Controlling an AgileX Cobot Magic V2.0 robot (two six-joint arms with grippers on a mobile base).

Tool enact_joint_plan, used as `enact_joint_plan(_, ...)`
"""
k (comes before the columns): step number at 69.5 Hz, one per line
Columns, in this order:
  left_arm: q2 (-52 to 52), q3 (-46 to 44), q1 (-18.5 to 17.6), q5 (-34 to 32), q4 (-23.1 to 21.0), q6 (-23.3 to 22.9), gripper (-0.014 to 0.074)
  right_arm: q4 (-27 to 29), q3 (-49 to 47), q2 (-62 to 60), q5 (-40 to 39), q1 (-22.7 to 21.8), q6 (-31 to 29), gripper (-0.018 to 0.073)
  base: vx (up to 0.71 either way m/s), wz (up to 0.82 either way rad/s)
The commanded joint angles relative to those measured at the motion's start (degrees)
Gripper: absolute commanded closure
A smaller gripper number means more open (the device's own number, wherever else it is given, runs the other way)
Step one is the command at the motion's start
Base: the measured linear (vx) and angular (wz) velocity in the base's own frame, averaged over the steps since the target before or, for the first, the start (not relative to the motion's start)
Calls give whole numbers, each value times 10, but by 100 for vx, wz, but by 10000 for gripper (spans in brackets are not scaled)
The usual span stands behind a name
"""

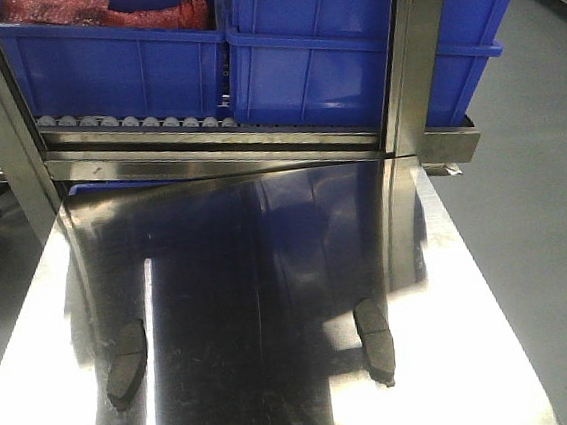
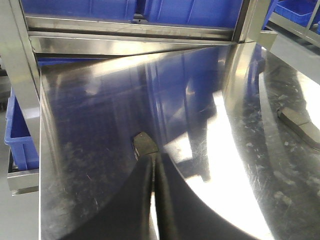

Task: Move and align brake pads A on conveyor
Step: 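Stop the base at the table edge facing the pads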

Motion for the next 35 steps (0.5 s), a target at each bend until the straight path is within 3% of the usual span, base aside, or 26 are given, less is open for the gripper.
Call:
enact_joint_plan(1, 6, -14, -2, -38, 3, -2, 603, 1, -15, 5, -40, 0, -3, 566, 0, 0)
enact_joint_plan(35, 6, -14, -2, -38, 3, -2, 603, 1, -15, 5, -40, 0, -3, 566, 0, 0)
